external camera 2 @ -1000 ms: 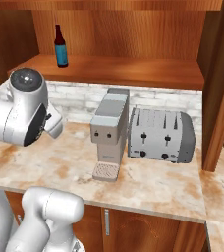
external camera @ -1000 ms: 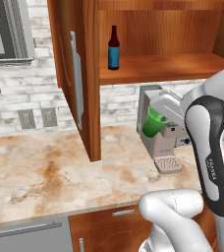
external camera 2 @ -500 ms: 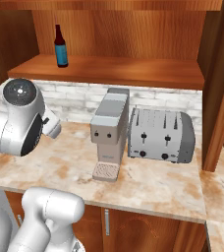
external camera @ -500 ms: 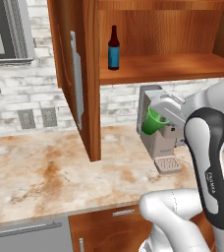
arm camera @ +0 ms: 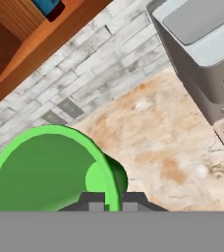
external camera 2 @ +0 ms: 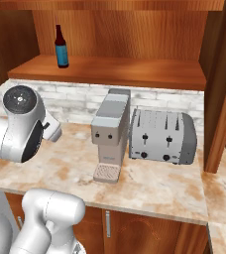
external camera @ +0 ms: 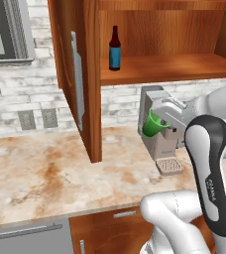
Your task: Open the cabinet directly in front. Then move the beer and the cup to the dining counter with the candle on it.
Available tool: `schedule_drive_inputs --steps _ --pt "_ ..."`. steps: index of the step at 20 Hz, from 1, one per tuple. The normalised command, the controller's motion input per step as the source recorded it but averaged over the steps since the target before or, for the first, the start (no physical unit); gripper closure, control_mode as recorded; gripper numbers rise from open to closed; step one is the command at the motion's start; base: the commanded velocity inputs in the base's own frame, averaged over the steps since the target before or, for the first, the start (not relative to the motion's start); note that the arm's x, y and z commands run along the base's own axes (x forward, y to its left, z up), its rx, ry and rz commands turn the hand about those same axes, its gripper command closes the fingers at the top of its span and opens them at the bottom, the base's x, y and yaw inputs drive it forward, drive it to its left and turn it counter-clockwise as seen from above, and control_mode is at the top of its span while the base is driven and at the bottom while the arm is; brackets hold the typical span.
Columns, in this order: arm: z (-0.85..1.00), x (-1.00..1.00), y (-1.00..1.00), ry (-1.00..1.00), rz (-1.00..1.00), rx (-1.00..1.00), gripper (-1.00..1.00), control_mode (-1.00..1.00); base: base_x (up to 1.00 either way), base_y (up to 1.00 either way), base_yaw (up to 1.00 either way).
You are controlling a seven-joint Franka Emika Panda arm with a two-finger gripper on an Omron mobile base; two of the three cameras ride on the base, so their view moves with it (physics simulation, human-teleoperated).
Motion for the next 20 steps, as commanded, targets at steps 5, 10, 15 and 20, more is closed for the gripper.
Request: schedule_drive_inputs --steps 5,10,15,20 --pt "0.0 -0.06 0.0 0.0 0.0 0.0 1.0 1.0 -0.51 0.01 0.22" --pt "0.0 0.0 0.0 0.0 0.0 0.0 1.0 1.0 -0.55 0.0 0.78" --pt "0.0 0.0 0.0 0.0 0.0 0.0 1.0 1.0 -0.24 0.0 0.91" --pt "0.0 0.0 0.0 0.0 0.0 0.0 1.0 1.0 -0.18 0.0 0.93"
